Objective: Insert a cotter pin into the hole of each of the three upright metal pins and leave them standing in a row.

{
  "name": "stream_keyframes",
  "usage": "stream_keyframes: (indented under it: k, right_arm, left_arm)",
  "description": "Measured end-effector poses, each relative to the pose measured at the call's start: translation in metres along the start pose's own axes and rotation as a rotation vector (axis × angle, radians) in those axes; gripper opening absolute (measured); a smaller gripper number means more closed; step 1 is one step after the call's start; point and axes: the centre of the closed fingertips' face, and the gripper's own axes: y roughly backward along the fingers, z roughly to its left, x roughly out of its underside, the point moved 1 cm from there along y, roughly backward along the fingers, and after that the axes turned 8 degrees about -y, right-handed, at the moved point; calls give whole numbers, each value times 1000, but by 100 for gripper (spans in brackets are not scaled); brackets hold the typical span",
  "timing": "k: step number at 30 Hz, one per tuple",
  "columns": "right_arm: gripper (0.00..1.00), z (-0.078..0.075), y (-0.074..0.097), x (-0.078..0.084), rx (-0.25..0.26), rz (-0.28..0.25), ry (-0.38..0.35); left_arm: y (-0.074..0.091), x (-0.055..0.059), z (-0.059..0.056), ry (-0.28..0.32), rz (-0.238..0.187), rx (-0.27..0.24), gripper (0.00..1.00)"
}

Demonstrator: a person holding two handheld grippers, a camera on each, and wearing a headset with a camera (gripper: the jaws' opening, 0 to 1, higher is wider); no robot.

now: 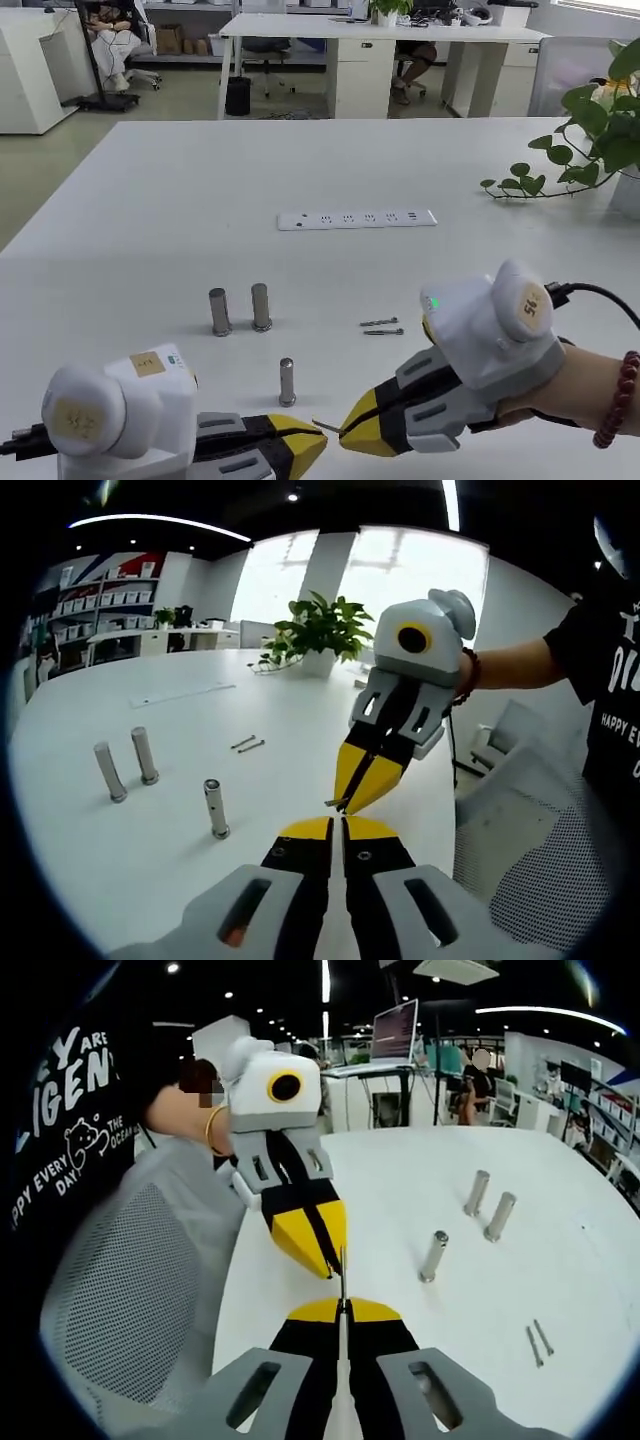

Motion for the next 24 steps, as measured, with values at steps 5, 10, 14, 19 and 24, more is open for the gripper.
stream_keyframes:
  k: [5, 10, 14, 19, 24]
  right_arm:
    - [0, -8, 2, 1, 38, 19, 10]
    - [0, -18, 2, 7, 88, 57, 18]
    - [0, -25, 4, 10, 119, 86, 24]
    - [0, -31, 5, 12, 140, 111, 35]
    - [0, -39, 6, 15, 171, 148, 44]
  left_arm:
    - [2, 0, 10, -41, -6, -59, 10]
    - [7, -5, 24, -88, -27, -146, 18]
    - [12, -3, 37, -97, -17, -223, 26]
    - [19, 1, 52, -94, -12, -305, 30]
    - [24, 5, 64, -86, -3, -369, 33]
